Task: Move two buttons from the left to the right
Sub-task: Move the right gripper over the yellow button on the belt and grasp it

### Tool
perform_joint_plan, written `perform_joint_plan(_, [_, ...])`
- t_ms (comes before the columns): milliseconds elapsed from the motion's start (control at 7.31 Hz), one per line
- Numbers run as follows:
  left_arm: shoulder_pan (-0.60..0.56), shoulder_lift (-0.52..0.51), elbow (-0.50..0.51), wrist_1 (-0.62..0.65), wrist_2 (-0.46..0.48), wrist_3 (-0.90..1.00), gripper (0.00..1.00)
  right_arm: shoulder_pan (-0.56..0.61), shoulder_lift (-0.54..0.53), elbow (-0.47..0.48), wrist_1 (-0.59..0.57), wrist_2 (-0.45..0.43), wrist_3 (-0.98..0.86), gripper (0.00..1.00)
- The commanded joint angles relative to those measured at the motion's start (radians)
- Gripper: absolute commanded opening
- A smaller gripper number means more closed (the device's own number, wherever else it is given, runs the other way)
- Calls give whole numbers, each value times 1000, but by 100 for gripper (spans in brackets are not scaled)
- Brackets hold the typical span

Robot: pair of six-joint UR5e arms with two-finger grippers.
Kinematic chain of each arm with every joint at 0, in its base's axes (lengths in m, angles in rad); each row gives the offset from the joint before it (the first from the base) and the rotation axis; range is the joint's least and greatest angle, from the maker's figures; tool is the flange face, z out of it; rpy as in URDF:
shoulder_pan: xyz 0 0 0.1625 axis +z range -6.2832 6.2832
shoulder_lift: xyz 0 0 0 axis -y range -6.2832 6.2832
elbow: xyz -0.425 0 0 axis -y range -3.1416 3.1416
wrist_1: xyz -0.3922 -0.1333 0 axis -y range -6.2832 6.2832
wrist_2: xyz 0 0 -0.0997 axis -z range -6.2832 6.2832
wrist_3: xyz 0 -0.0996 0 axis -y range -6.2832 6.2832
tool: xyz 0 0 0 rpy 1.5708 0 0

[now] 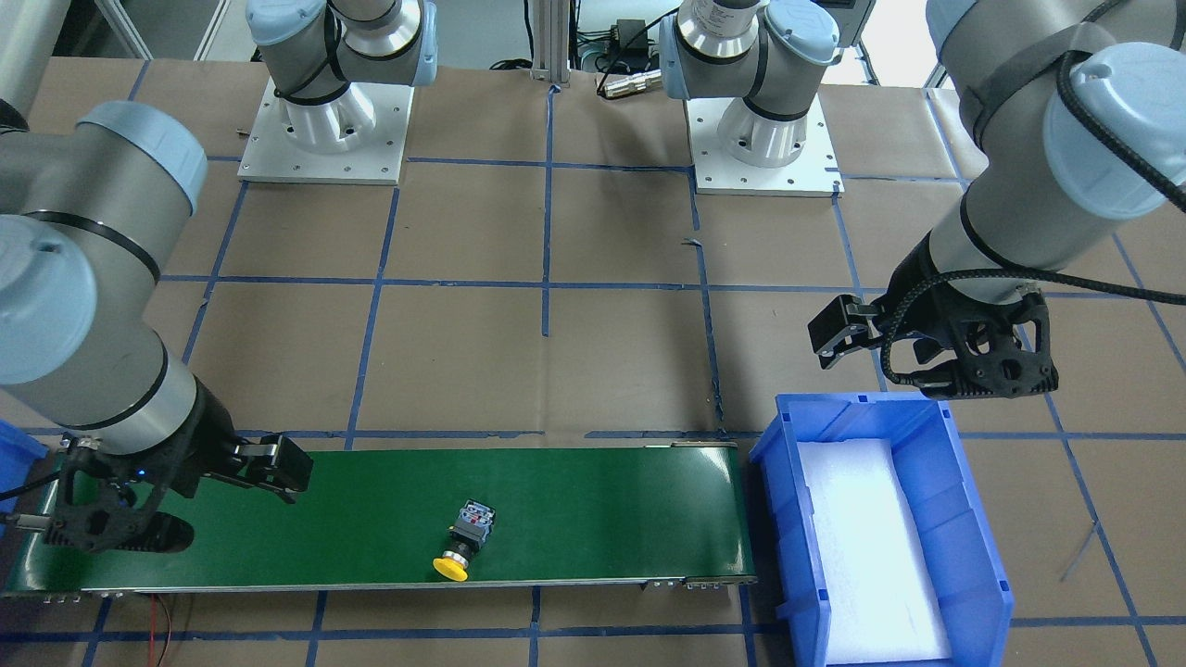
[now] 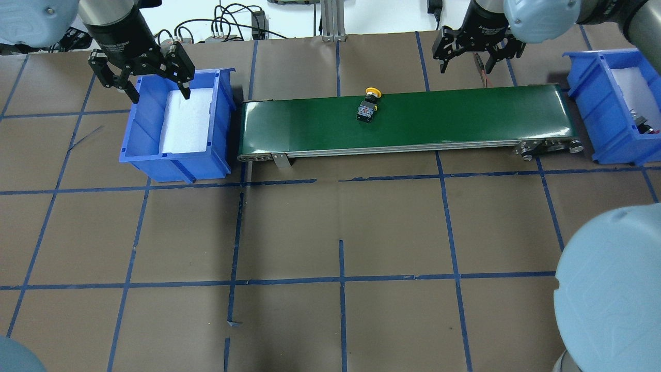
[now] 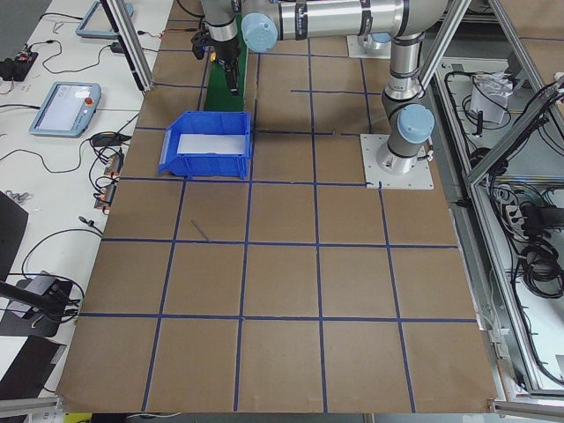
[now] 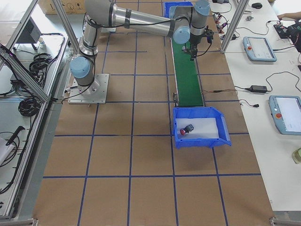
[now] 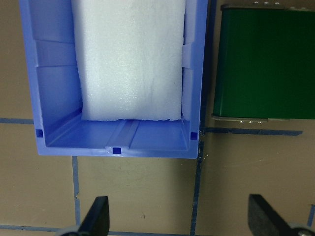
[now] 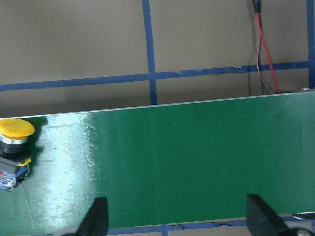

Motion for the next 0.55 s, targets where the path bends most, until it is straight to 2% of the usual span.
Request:
perform_joint_plan(0, [-6,22,2,-3,3,1,100,55,10,69,-137,-1,90,98])
perform_joint_plan(411, [-14,54,-19,-5,33,-23,100,120,70,65,-194,-2,228,98])
